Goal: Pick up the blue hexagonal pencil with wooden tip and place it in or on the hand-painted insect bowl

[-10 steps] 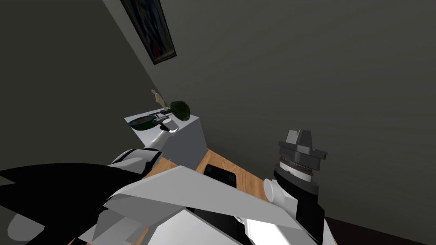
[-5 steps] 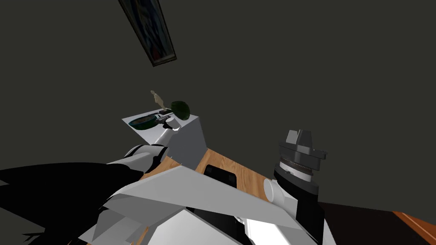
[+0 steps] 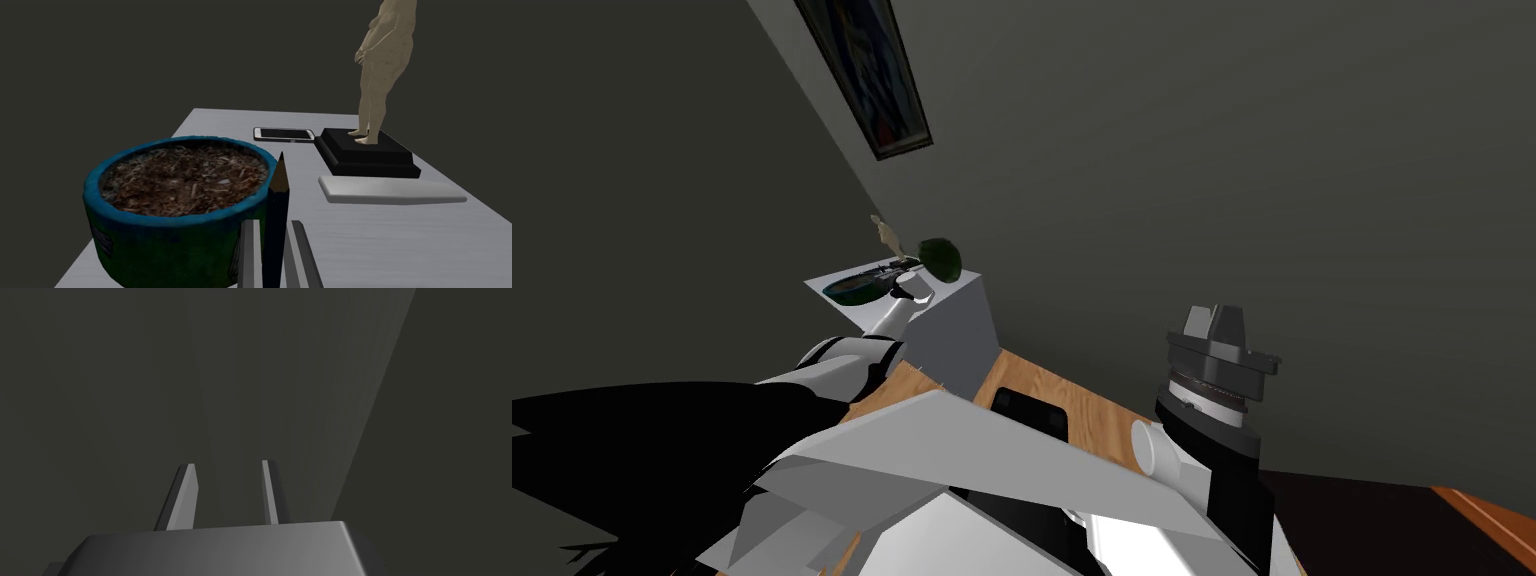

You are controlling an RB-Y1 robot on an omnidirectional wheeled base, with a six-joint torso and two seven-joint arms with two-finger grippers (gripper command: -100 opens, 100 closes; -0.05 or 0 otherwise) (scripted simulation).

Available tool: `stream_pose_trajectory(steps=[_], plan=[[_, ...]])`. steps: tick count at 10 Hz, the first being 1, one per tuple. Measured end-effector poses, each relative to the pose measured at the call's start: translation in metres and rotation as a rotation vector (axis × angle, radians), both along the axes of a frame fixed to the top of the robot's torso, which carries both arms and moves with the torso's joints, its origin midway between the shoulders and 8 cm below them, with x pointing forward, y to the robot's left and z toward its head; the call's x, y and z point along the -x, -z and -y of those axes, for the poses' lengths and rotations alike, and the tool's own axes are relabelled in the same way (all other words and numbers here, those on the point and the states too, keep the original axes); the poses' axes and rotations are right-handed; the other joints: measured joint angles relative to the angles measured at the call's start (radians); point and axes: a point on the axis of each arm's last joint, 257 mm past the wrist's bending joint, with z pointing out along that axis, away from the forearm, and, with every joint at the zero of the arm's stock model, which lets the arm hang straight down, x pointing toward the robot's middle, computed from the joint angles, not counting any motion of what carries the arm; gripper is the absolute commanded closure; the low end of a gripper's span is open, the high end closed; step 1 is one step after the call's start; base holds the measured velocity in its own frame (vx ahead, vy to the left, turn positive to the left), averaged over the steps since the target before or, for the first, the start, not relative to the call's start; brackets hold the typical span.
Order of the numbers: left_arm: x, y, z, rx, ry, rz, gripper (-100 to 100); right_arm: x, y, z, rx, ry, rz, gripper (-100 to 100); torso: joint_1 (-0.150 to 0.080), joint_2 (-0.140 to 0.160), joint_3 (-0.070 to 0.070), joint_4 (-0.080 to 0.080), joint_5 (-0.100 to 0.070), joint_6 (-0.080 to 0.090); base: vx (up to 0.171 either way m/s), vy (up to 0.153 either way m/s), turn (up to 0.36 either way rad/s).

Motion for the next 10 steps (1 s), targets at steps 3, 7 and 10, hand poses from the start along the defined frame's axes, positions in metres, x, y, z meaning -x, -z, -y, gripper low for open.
stream_pose_trajectory(steps=[3, 7, 10], plan=[[0.002, -0.019, -0.006, 0.004, -0.006, -0.001, 100, 0.0, 0.0, 0.0, 0.0, 0.0, 0.0, 0, -0.001, 0.0, 0.0, 0.0, 0.0, 0.0, -0.023, 0.067, 0.004], [0.005, -0.042, -0.013, 0.01, -0.011, -0.002, 100, 0.0, 0.0, 0.0, 0.0, 0.0, 0.0, 0, -0.001, 0.001, 0.0, 0.0, 0.0, 0.0, -0.026, 0.068, 0.004], [0.006, -0.059, -0.018, 0.015, -0.01, -0.005, 100, 0.0, 0.0, 0.0, 0.0, 0.0, 0.0, 0, 0.001, 0.0, 0.0, -0.001, 0.001, -0.002, -0.022, 0.064, -0.002]])
